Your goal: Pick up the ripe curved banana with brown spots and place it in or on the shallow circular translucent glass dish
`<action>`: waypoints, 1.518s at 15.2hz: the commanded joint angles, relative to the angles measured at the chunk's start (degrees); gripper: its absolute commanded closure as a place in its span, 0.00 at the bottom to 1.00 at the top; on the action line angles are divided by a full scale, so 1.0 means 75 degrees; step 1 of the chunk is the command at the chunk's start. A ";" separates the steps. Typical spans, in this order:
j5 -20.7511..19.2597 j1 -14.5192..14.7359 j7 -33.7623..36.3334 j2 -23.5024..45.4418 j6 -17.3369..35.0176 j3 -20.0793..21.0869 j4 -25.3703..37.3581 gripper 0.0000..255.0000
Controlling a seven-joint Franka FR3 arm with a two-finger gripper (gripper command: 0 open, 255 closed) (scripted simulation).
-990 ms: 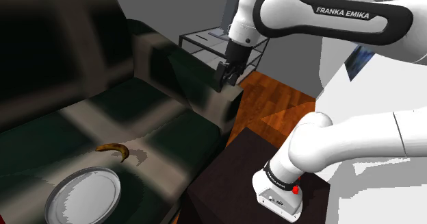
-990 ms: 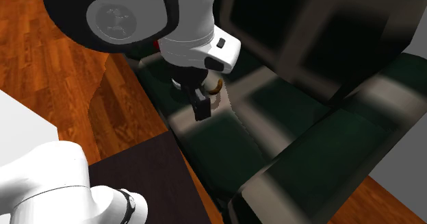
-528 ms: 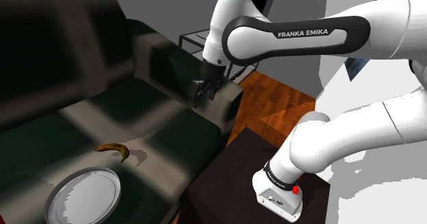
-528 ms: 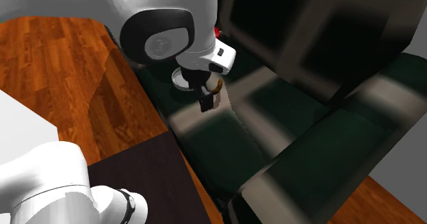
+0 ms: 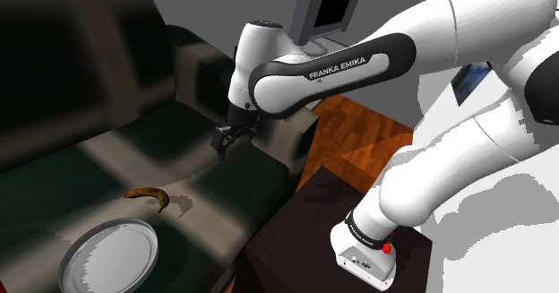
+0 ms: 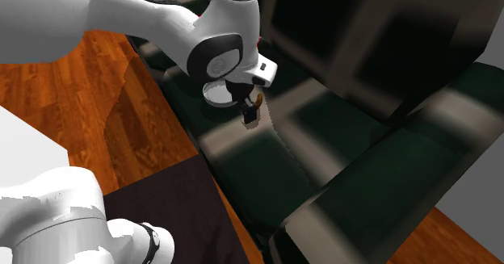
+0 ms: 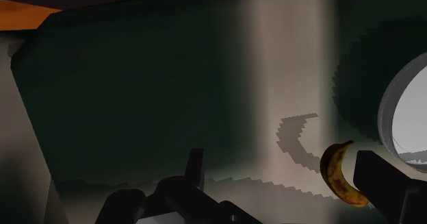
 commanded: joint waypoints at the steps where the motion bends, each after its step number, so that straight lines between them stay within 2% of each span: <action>1: -0.0145 -0.0014 0.0284 0.0609 0.0541 0.0223 0.0133 0.00; 5: -0.0763 -0.0040 0.1032 0.1886 0.1374 0.0577 0.0637 0.00; 9: -0.1721 0.0102 0.1965 0.3209 0.2002 0.0675 0.1315 0.00; 16: -0.3261 0.0969 0.3385 0.5413 0.2551 0.0146 0.2925 0.00; 18: -0.3540 0.1265 0.3653 0.6007 0.2608 -0.0052 0.3476 0.00; 23: -0.3708 0.1413 0.3769 0.6386 0.2864 -0.0221 0.3595 0.00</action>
